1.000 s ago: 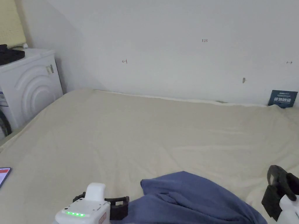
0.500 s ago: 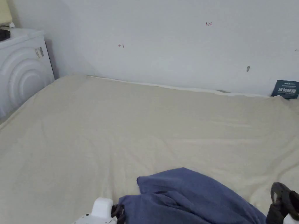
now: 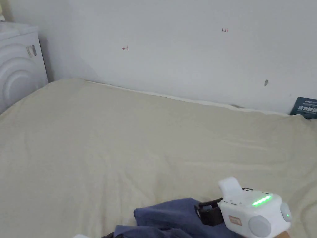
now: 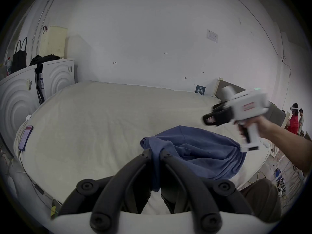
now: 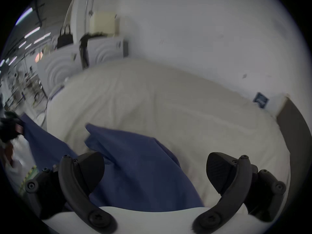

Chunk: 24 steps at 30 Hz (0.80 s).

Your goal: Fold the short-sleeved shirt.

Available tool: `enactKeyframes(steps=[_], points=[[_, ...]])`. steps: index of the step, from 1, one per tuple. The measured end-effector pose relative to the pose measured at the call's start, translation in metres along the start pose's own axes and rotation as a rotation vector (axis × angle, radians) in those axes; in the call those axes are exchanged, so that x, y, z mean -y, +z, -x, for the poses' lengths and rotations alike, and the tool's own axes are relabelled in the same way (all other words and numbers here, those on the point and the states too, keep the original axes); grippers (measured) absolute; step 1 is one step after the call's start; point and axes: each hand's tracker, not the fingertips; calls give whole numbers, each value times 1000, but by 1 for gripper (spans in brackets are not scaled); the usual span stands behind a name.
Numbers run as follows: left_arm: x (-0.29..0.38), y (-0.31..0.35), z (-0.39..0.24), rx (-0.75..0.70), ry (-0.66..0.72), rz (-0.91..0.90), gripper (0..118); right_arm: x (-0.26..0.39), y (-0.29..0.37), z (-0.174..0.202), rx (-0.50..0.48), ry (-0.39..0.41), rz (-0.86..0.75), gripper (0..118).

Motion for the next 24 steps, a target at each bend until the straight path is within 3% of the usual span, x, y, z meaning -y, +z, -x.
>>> enactKeyframes(steps=[2,3,6,7,9,10,11,13,14,15,16,22,24], points=[[-1,3,0,-3,5,-1,8,-11,-34,-17,1,0,77,118],[-1,4,-1,-7,3,5,8,-25,-22,-6,-4,43,94,118],[-2,4,1,-5,22,9,8,-36,-43,-6,-62,63,95,118],[-2,3,1,-11,15,12,8,-33,-60,-15,-68,-2,117,118],[0,-1,2,-31,11,29,8,-33,-84,-18,-73,-1,168,118],[1,-2,4,-28,23,34,8,-31,-92,-18,-73,5,190,111],[1,-4,5,-27,29,40,8,-28,-104,-13,-75,57,231,93],[2,-5,7,-45,41,52,8,-19,-114,-7,-32,117,264,36],[4,-6,8,-43,38,52,8,-13,-118,-5,-38,116,262,29],[5,-8,8,-52,37,60,8,-9,-102,4,-44,80,185,13],[6,-9,8,-60,37,67,8,-8,-98,4,-28,56,167,7],[8,-11,15,-93,83,73,8,1,-17,5,93,23,-64,7],[4,-10,17,-107,80,58,8,4,23,-18,144,-59,-160,7]])
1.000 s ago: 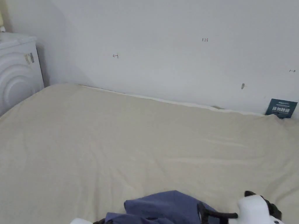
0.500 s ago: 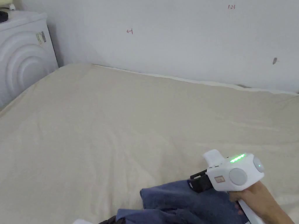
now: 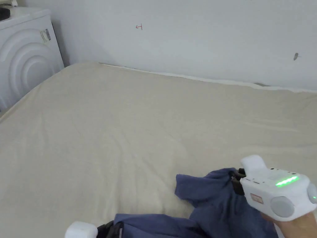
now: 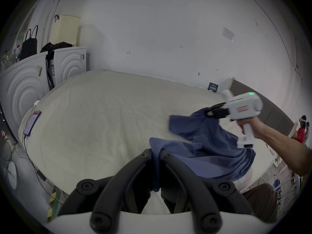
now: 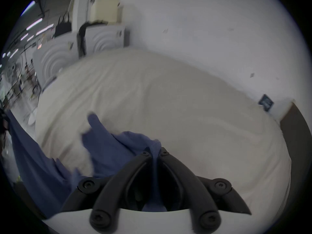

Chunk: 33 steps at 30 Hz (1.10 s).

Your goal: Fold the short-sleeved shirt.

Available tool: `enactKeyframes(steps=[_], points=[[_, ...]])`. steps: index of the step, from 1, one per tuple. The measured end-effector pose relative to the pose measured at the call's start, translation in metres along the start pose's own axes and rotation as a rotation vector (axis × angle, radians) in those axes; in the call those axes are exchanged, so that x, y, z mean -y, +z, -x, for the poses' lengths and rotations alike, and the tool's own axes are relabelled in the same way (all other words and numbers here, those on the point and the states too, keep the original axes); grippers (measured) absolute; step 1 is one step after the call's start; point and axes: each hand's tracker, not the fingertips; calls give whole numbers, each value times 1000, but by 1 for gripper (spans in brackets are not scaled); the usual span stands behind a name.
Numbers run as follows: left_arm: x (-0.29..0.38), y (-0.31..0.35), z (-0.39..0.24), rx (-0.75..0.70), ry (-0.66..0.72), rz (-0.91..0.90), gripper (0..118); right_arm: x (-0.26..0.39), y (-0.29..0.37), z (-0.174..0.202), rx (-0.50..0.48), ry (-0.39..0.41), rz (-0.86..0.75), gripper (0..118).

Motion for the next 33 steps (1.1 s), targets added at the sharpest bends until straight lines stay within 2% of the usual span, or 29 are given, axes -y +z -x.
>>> enactKeyframes(steps=[3,6,11,14,16,19,22,23,24,27,33], points=[[-24,6,4,13,70,-48,8,-14,74,-33,111,-95,-144,7],[-68,15,2,19,44,-161,8,-37,158,-60,209,-128,-310,7],[-168,32,0,56,30,-353,8,-110,289,-77,362,-231,-487,7],[-234,43,1,81,4,-452,8,-151,342,-86,382,-290,-564,7],[-278,48,-2,90,-13,-454,8,-177,354,-97,359,-330,-589,7],[-337,49,-11,102,-66,-474,8,-212,351,-104,453,-259,-597,7],[-390,51,-12,90,-135,-513,8,-238,346,-116,448,-289,-614,7],[-406,51,-11,99,-162,-533,8,-247,333,-121,407,-283,-625,7],[-419,48,-8,104,-153,-522,8,-255,327,-124,439,-267,-641,7],[-448,32,-3,86,-157,-504,8,-274,319,-135,533,-218,-629,7],[-469,-7,0,98,-137,-490,8,-295,300,-143,553,-223,-671,7]])
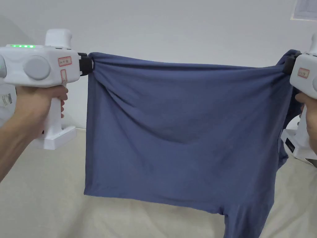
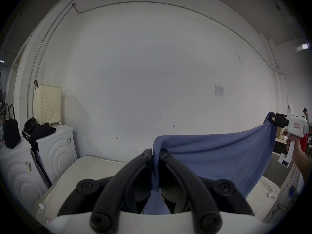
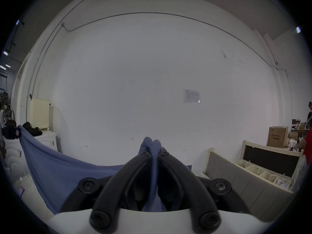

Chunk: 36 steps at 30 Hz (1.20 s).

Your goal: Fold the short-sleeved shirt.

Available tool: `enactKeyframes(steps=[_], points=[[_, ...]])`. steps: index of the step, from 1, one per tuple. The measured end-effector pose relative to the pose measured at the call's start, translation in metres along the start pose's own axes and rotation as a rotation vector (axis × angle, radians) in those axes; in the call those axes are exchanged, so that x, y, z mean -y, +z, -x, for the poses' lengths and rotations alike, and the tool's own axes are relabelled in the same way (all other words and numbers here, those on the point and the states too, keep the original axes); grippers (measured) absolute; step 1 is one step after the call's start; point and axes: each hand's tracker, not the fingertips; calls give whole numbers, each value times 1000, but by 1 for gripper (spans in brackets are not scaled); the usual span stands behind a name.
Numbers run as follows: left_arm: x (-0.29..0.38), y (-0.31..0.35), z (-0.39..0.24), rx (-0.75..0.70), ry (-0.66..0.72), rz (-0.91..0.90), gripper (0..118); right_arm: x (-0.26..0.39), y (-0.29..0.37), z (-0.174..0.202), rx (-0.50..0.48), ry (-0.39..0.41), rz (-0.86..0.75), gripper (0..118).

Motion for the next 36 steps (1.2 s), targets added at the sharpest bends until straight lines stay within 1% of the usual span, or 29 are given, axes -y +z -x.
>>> enactKeyframes(steps=[1,3,4,5,6,8,9,12,13,14,15,16,17,18,19,20,23,24,27,29,30,31,32,33,34,36], points=[[2,-1,-5,1,0,-4,8,0,-4,2,0,11,-9,7],[-1,-16,-3,15,2,5,8,-2,-15,8,29,85,-22,7],[-2,-21,-2,12,-2,6,8,-5,-19,10,6,107,-13,7],[-4,-23,3,4,-7,6,8,-6,-23,13,1,102,-8,7],[-4,-26,7,2,6,0,8,-6,-29,17,3,108,-5,7],[0,-33,15,10,68,-5,8,0,-38,24,30,166,2,7],[4,-39,19,13,105,-15,8,3,-43,27,28,188,22,7],[24,-41,21,-10,93,-7,8,25,-47,33,-29,145,20,7],[30,-39,26,-6,89,4,8,37,-46,33,-34,128,8,7],[42,-34,26,-6,77,5,8,52,-42,35,-28,136,18,7],[55,-30,26,-11,24,28,8,70,-36,35,-31,129,22,7],[66,-25,26,-25,-8,46,8,86,-29,33,-47,108,23,7],[83,-20,33,-35,0,50,8,107,-17,29,-80,45,30,7],[98,-11,35,-36,12,64,8,129,-5,29,-104,2,48,7],[114,1,36,-33,54,54,8,147,8,27,-124,-25,71,7],[136,13,35,-21,85,52,8,169,24,26,-115,-48,80,7],[207,55,32,-34,118,102,8,234,77,23,-130,-33,116,7],[232,74,29,-31,127,98,8,254,96,21,-116,-26,132,7],[303,130,6,-45,70,147,8,300,158,19,-118,-29,173,7],[352,161,2,-64,112,202,8,333,190,12,-135,-58,262,7],[377,174,-1,-118,139,199,8,347,210,16,-132,-76,302,7],[393,181,-3,-153,155,239,8,361,220,18,-175,-78,367,7],[411,189,-5,-142,113,301,8,377,232,22,-132,-85,421,7],[423,197,-12,-118,123,350,8,394,245,25,-125,-88,444,7],[437,203,-15,-123,120,377,8,411,249,23,-154,-77,482,7],[463,213,-20,-130,119,425,8,441,270,29,-151,-11,510,7]])
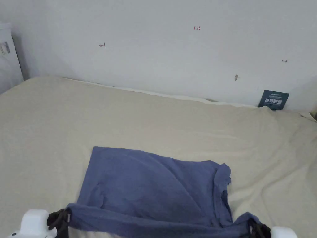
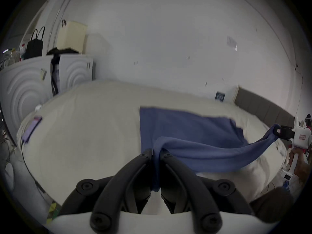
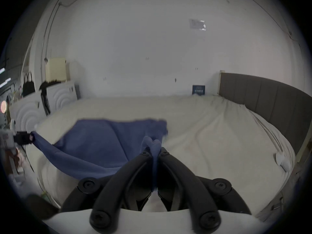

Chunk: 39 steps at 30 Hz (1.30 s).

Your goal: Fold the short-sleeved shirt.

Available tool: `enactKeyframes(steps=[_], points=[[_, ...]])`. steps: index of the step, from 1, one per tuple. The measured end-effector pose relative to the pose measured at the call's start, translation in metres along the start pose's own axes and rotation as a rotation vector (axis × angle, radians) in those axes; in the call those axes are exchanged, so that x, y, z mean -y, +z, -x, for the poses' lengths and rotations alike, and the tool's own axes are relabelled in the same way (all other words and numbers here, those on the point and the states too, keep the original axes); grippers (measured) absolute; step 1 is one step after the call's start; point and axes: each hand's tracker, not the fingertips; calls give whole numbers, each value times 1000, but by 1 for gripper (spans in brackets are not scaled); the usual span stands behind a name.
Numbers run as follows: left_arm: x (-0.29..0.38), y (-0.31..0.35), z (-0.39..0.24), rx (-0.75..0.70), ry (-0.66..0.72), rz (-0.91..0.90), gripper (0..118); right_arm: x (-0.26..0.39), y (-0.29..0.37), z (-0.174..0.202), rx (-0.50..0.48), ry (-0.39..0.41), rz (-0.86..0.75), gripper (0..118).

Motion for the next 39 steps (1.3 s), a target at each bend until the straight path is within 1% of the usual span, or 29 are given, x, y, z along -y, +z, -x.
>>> enactKeyframes(steps=[2,3,4,5,7,8,9,10,11,13,14,16,17,19,21,23,24,25,26,27,28,29,30,32,34,35,36,38,39], points=[[20,-3,8,-12,39,12,8,20,-1,6,37,43,64,7],[28,1,8,-28,25,-14,8,31,1,10,54,48,43,7],[32,5,6,-62,0,-53,8,37,3,12,47,49,40,7],[33,7,6,-47,8,-41,8,40,3,14,38,59,49,7],[39,6,7,-50,-25,-5,9,46,-3,8,29,17,16,9],[43,7,7,-60,-44,-34,15,45,0,9,31,-13,-14,19],[40,12,6,-60,-38,-29,36,43,4,11,17,-27,-43,47],[41,14,5,-88,-38,-31,85,35,13,10,10,-18,-58,96],[40,20,5,-120,-20,-40,116,28,21,12,16,-3,-69,118],[37,33,2,-133,14,-80,118,11,39,19,54,44,-119,118],[36,47,-6,-150,34,-138,118,-3,59,20,62,69,-202,118],[20,67,-22,-124,23,-162,118,-33,87,31,93,94,-263,118],[3,82,-26,-106,23,-194,118,-49,103,38,116,91,-285,118],[-15,107,-47,-106,6,-250,118,-70,118,41,51,64,-353,118],[-34,134,-61,-57,-25,-321,118,-90,147,52,30,19,-423,118],[-44,157,-80,-105,-72,-351,118,-101,166,60,-40,-32,-439,118],[-48,169,-89,-142,-85,-378,118,-105,174,62,-93,-66,-420,116],[-50,177,-90,-152,-74,-374,116,-106,181,61,-171,-93,-378,104],[-49,190,-90,-128,-65,-397,105,-103,193,65,-192,-124,-387,76],[-47,201,-93,-111,-49,-430,79,-99,203,69,-169,-130,-403,33],[-46,206,-95,-134,-41,-419,16,-96,207,73,-149,-109,-411,0],[-46,208,-92,-156,-31,-400,1,-93,214,74,-128,-74,-436,0],[-42,212,-88,-173,-11,-388,1,-91,215,74,-133,-58,-425,0],[-34,215,-80,-103,-1,-364,1,-92,216,75,-141,-48,-417,0],[-26,206,-70,-155,-3,-337,1,-92,216,77,-120,-34,-416,0],[-23,203,-65,-140,-11,-310,1,-92,216,77,-120,-36,-417,0],[-20,198,-59,-120,-18,-282,1,-92,215,77,-130,-47,-412,0],[-14,181,-52,-163,7,-224,1,-92,210,75,-164,-91,-393,0],[-9,168,-42,-153,16,-172,10,-91,209,74,-171,-102,-387,0]])
